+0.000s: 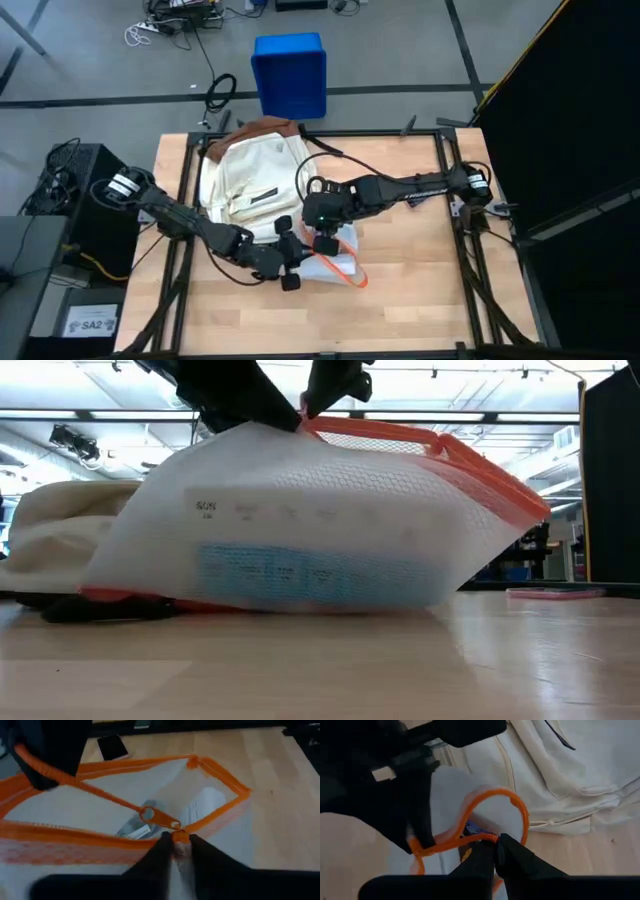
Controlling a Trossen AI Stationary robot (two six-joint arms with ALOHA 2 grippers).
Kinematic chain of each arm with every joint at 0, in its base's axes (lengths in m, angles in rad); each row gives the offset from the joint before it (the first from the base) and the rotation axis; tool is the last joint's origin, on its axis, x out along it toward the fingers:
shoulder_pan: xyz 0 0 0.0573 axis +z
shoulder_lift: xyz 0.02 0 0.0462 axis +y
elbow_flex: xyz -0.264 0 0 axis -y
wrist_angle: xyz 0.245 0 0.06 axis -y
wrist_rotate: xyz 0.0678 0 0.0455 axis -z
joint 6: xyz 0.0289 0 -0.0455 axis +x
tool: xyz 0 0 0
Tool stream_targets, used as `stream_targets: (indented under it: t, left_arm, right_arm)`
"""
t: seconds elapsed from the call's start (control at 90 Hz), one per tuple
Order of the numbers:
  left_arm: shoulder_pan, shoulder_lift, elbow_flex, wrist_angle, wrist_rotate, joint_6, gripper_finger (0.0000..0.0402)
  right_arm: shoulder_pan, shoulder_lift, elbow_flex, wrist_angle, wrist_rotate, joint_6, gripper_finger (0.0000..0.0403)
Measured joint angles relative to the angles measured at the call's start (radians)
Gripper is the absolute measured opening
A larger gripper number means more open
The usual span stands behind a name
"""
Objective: Unpack backpack
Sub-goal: Close the zip bag
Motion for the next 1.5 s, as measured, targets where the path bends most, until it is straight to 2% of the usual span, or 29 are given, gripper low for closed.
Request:
stream_targets:
  t: [0.222,0.556,0.744,0.856,0.989,1.122,1.278,1.4,1.5]
  left_arm:
    - [-0.01,-0.038,0.0,-0.049,-0.006,0.037,0.0003]
    - [-0.074,-0.279,0.0,-0.323,-0.17,0.013,0.0001]
    - [-0.101,-0.335,0.0,-0.444,-0.165,-0.023,0.0]
    - [-0.107,-0.343,0.0,-0.532,-0.165,-0.079,0.0]
    - [-0.116,-0.345,0.0,-0.556,-0.164,-0.104,0.0]
    - [-0.114,-0.345,0.0,-0.548,-0.164,-0.101,0.0]
    - [-0.115,-0.345,0.0,-0.525,-0.164,-0.074,0.0]
    - [-0.114,-0.345,0.0,-0.519,-0.165,-0.055,0.0]
    - [-0.114,-0.345,0.0,-0.519,-0.164,-0.043,0.0]
  right_arm:
    - [0.011,0.0,0.0,-0.06,0.0,0.021,0.0]
    - [0.048,-0.007,0.002,-0.181,0.009,0.105,0.0]
    - [0.062,-0.048,-0.001,-0.236,0.032,0.126,0.0001]
    - [0.063,-0.081,0.001,-0.292,0.09,0.168,0.0001]
    - [0.058,-0.104,0.001,-0.33,0.117,0.196,0.0001]
    - [0.053,-0.106,0.0,-0.182,0.126,0.141,0.0]
    - [0.055,-0.105,-0.064,0.152,0.042,-0.05,0.0006]
    - [0.066,-0.105,-0.138,0.327,0.048,-0.162,0.0032]
    - [0.062,-0.105,-0.213,0.433,0.05,-0.175,0.0068]
